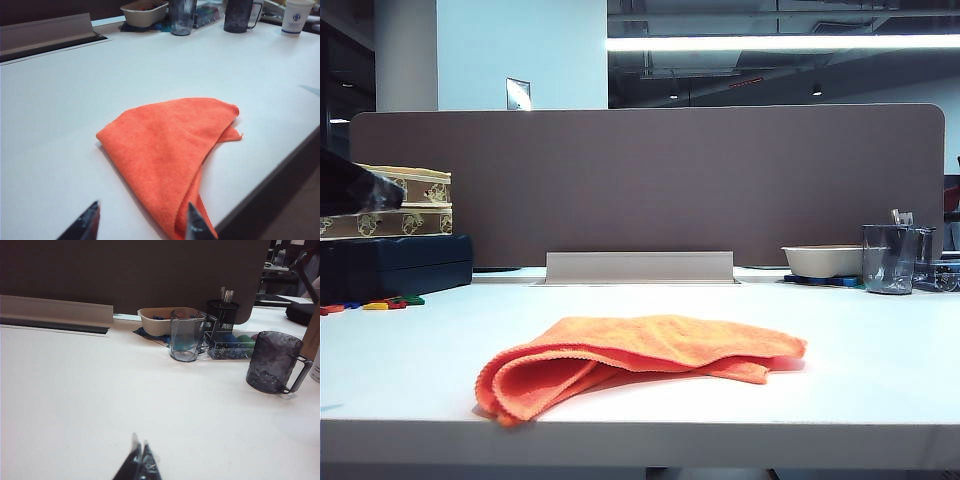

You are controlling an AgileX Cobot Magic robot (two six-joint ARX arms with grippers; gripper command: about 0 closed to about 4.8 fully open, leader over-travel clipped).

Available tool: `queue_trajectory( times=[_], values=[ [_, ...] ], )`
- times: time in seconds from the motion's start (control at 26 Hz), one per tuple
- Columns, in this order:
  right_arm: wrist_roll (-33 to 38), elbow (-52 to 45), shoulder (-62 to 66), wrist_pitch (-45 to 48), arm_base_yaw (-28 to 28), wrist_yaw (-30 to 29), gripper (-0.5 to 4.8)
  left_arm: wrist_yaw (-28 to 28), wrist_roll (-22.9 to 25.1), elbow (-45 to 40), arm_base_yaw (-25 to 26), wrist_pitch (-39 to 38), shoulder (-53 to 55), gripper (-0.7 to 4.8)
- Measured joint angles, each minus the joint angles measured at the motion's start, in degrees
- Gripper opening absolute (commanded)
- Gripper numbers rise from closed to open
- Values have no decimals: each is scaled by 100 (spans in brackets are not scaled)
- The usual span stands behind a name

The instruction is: Use an orange cloth to wipe the letter magnets on the table away for a distance.

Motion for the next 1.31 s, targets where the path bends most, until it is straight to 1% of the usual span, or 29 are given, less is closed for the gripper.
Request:
queue_trajectory(
  times=[0.15,0.31,0.46,0.54,0.58,0.65,0.73,0.81,1.04,1.31],
  values=[
    [0,0,0,0,0,0,-5,-284,-101,-42,0,136,0,215],
    [0,0,0,0,0,0,-5,-612,-107,-42,0,151,0,215],
    [0,0,0,0,0,0,-5,-811,-107,-42,50,149,-9,214],
    [0,0,0,0,0,0,-5,-826,-107,-42,227,142,-44,214],
    [0,0,0,0,0,0,-5,-831,-107,-42,442,79,-146,214],
    [0,0,0,0,0,0,-5,-839,-109,-42,669,-33,-330,214],
    [0,0,0,0,0,0,-5,-833,-111,-42,1019,-308,-809,214],
    [-2,0,0,-4,0,0,-5,-848,-116,-39,1200,-426,-1095,214],
    [0,0,2,-22,4,-2,-5,-848,-125,-37,1733,-516,-1058,214],
    [0,0,2,-146,2,0,-5,-844,-125,-37,2140,-505,-1058,214]
  ],
)
